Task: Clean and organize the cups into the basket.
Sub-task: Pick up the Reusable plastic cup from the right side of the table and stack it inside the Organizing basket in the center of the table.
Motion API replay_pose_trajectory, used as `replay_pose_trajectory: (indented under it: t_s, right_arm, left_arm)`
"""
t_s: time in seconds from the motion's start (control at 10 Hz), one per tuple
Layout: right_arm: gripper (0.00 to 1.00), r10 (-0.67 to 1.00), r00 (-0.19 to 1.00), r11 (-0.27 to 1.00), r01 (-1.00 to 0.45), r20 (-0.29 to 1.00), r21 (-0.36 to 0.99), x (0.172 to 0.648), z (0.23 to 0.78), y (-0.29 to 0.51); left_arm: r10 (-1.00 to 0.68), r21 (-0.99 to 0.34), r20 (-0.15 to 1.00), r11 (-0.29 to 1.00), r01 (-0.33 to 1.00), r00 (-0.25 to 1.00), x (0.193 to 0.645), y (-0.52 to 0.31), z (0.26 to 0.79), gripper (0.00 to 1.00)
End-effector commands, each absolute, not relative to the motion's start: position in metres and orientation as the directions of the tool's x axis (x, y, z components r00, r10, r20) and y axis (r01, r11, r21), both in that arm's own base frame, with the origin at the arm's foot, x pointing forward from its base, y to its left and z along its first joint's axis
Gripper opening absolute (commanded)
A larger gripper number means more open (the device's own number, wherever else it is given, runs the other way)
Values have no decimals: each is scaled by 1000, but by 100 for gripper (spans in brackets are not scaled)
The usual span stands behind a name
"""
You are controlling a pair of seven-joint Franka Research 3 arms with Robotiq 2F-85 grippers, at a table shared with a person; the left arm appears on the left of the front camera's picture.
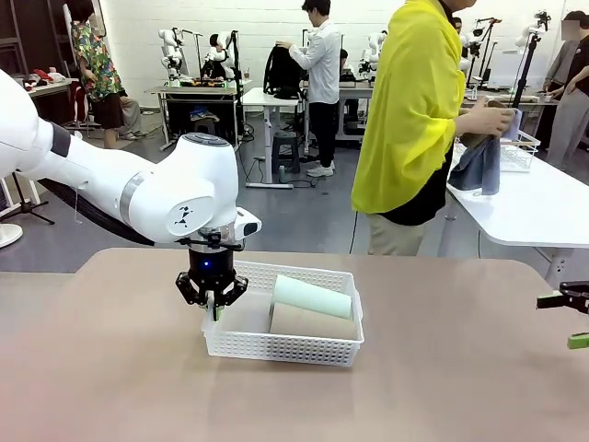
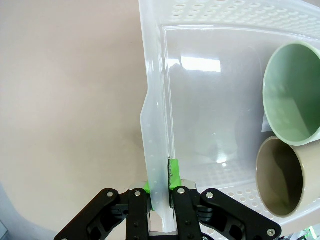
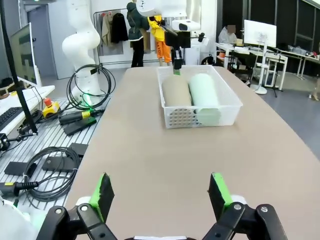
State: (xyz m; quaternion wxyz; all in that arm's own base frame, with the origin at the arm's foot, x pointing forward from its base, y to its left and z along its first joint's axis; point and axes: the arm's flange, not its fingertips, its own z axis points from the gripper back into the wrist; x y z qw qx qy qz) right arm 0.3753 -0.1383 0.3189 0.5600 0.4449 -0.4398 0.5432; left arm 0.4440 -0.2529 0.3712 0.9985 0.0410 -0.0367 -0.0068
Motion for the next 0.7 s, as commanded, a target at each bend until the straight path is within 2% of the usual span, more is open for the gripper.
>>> replay_pose_trajectory:
  t_s: [0.0,0.6]
  right_arm:
    - [100,235,13,7,-1000,972,12,368,323,-136]
    - [100,235,13,7,-1000,972,12,368,323,-136]
  left_arm:
    - [-19,84,75,996,12,997,443,-253,372,0]
    - [-19,84,75,996,12,997,443,-253,372,0]
